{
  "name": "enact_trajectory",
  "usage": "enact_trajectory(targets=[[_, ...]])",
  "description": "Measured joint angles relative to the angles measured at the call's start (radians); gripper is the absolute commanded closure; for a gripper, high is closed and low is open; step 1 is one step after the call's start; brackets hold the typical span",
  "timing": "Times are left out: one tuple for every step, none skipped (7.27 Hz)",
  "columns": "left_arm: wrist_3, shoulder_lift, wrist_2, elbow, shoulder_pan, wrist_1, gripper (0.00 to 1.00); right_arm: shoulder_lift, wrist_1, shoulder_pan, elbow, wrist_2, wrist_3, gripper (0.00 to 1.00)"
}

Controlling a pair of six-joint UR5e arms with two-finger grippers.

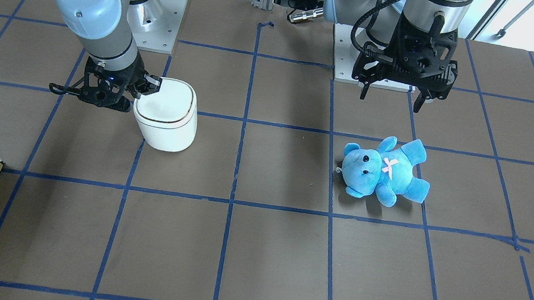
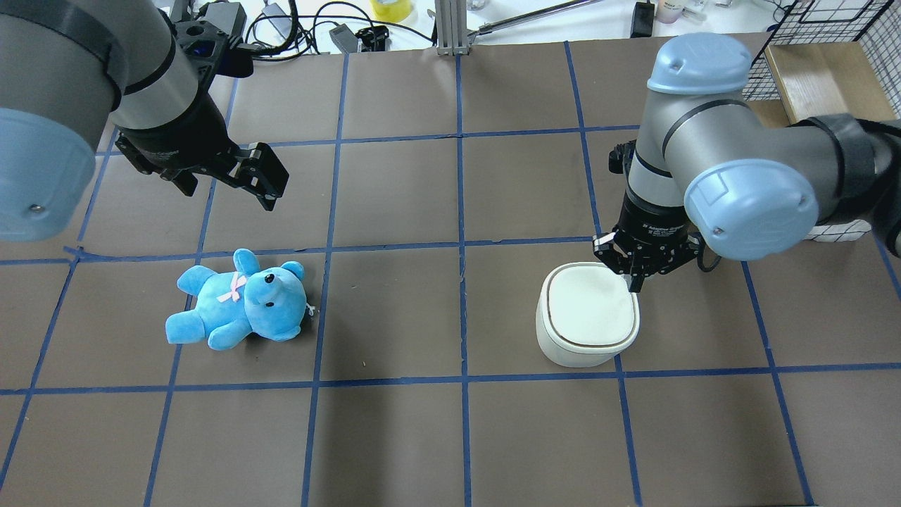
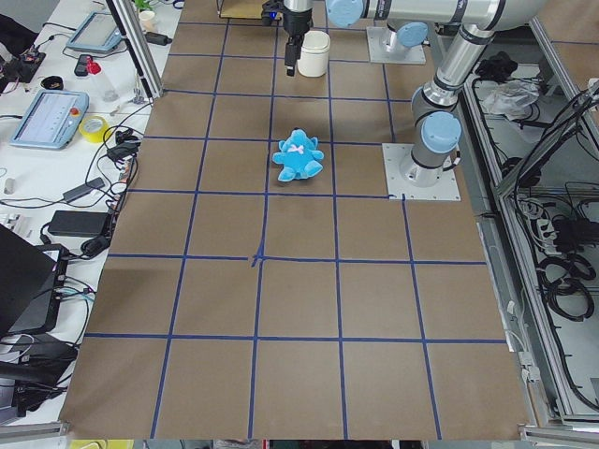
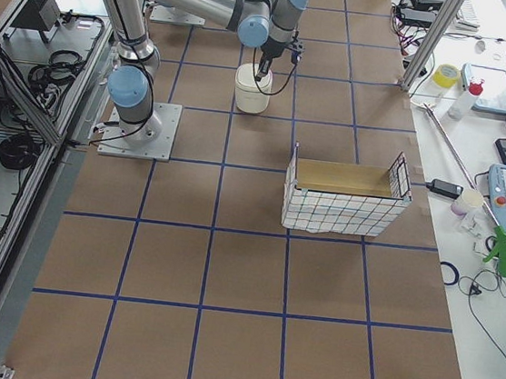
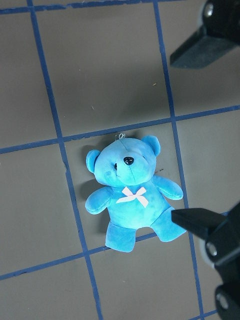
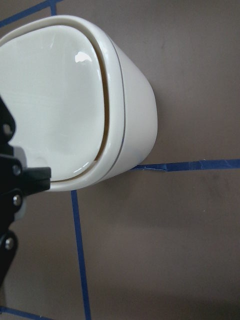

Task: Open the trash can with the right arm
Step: 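Grip the lid's edge farthest from the robot with the right gripper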

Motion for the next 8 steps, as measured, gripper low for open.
enact_trajectory(targets=[[0.000, 0.000, 0.000, 0.000, 0.000, 0.000, 0.00, 0.002, -0.012, 0.000, 0.012, 0.000, 0.000, 1.00], [0.000, 0.000, 0.000, 0.000, 0.000, 0.000, 0.00, 0.003, -0.016, 0.000, 0.017, 0.001, -0.001, 1.00], [0.000, 0.000, 0.000, 0.000, 0.000, 0.000, 0.00, 0.003, -0.017, 0.000, 0.021, 0.001, -0.005, 1.00], [0.000, 0.000, 0.000, 0.000, 0.000, 0.000, 0.00, 0.004, -0.017, 0.000, 0.023, 0.001, -0.013, 1.00], [0.000, 0.000, 0.000, 0.000, 0.000, 0.000, 0.00, 0.005, -0.013, 0.000, 0.023, 0.001, -0.019, 1.00], [0.000, 0.000, 0.000, 0.000, 0.000, 0.000, 0.00, 0.007, -0.010, 0.000, 0.024, 0.001, -0.023, 1.00], [0.000, 0.000, 0.000, 0.000, 0.000, 0.000, 0.00, 0.010, -0.008, 0.000, 0.024, 0.002, -0.025, 1.00], [0.000, 0.000, 0.000, 0.000, 0.000, 0.000, 0.00, 0.014, -0.008, 0.000, 0.024, 0.010, -0.028, 1.00]])
